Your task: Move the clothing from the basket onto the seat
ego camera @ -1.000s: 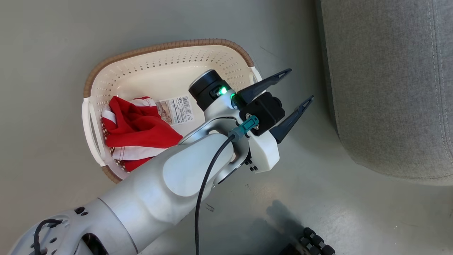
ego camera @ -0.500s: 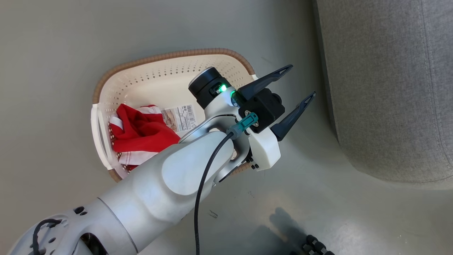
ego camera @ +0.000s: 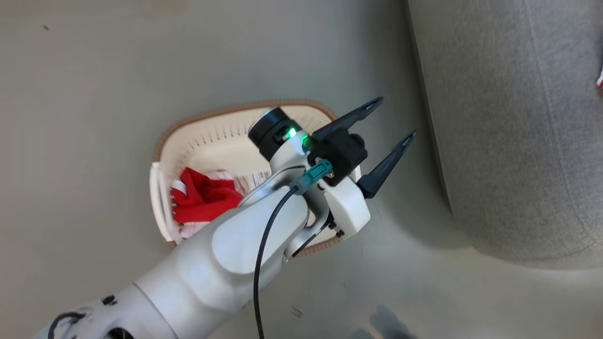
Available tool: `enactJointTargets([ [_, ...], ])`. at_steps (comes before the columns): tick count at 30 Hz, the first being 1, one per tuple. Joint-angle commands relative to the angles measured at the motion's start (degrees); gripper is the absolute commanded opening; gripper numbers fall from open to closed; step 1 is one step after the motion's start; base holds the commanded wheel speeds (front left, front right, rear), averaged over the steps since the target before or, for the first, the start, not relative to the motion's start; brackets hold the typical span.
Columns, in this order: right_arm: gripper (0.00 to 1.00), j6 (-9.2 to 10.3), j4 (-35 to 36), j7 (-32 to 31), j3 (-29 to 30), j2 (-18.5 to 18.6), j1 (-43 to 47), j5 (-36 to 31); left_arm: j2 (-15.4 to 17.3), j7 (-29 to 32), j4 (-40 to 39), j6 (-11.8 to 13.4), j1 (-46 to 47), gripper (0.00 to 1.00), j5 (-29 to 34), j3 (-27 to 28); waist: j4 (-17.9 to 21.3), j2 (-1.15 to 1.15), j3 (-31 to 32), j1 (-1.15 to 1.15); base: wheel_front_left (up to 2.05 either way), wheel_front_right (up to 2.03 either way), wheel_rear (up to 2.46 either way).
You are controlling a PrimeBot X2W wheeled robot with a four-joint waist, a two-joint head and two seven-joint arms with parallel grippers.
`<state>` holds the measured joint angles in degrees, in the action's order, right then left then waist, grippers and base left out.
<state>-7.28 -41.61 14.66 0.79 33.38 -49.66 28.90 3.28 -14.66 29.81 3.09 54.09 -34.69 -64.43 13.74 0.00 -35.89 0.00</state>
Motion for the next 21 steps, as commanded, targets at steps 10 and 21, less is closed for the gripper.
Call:
enactJointTargets([
  [10,1.00,-0.21,12.81,0.34,-3.23,0.24,13.02,-0.08,-0.40,-0.34,-2.50,-1.47,-8.13,1.00,2.43,7.02,-4.81,0.00,12.62,0.00,0.00,0.00,0.00],
  [21,1.00,-0.21,18.93,0.34,-9.25,-2.38,21.56,-0.72,-0.40,-0.34,-3.37,-3.44,-18.17,1.00,5.00,14.97,-9.01,0.00,23.61,0.00,0.00,0.00,0.00],
])
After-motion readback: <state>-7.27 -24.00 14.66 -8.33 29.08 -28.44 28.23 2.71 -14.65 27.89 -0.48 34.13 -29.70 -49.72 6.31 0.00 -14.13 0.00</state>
